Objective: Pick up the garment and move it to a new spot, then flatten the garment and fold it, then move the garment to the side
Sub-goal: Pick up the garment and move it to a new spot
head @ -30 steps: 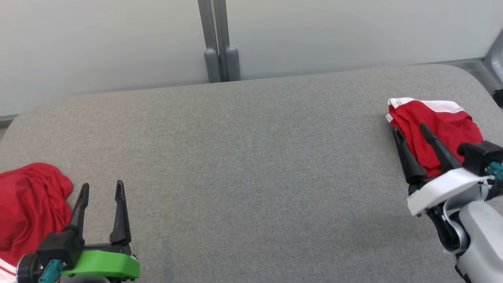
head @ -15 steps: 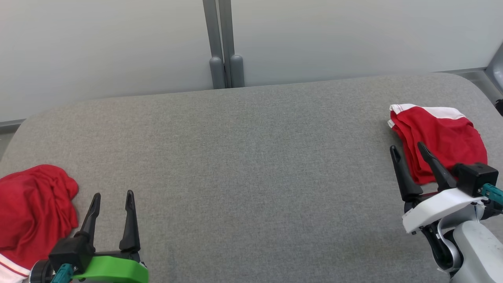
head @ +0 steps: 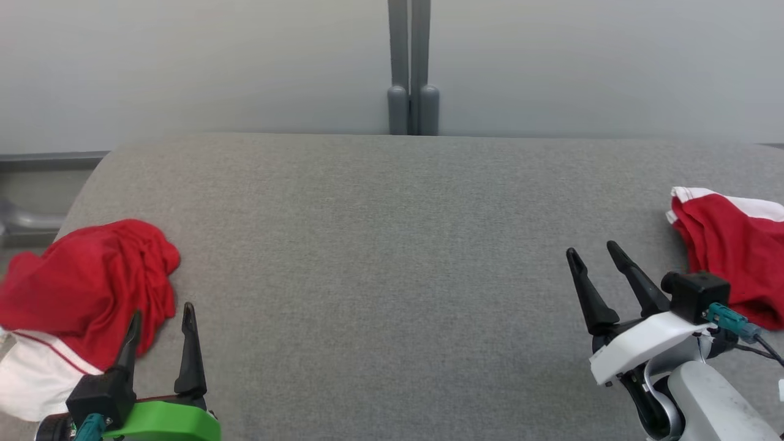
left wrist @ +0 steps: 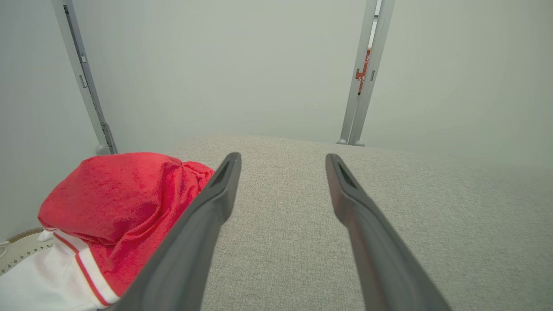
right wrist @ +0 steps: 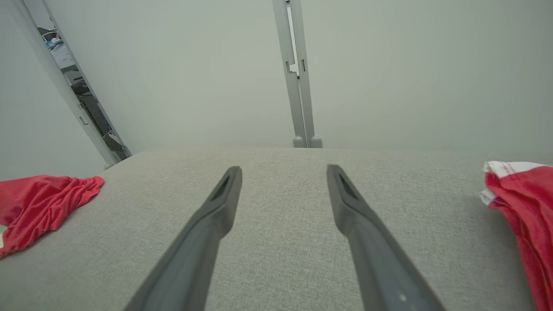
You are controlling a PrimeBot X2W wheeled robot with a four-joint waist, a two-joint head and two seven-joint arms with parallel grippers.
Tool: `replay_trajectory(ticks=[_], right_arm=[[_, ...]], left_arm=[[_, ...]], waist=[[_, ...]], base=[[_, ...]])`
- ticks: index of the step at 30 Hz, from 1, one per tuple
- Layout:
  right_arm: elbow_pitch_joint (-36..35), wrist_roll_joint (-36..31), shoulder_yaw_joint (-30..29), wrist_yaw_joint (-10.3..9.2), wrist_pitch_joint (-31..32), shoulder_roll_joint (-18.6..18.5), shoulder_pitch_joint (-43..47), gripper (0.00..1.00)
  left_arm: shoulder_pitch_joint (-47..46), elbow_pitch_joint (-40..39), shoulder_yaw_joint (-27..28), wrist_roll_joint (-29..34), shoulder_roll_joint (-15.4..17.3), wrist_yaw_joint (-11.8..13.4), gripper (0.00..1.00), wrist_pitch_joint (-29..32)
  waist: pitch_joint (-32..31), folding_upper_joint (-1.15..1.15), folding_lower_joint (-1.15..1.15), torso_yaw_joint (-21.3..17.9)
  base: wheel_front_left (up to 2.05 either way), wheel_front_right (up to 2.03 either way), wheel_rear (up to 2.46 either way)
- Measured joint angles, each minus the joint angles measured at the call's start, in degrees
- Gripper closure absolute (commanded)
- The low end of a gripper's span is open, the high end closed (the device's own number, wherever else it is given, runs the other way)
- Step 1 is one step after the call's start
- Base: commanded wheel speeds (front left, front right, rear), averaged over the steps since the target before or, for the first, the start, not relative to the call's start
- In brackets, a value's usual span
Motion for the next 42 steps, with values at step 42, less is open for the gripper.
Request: replay_trajectory(ticks=[42], right_arm=[[-12.9, -2.2, 6.9, 0.0, 0.0, -2.6, -10.2, 0.0]], left_arm=[[-32.3, 19.1, 8.3, -20.3, 17.6, -3.5, 0.0, 35.9]], waist=[[15.3, 0.0, 0.0, 7.5]], base=[[0.0, 0.0, 0.0]])
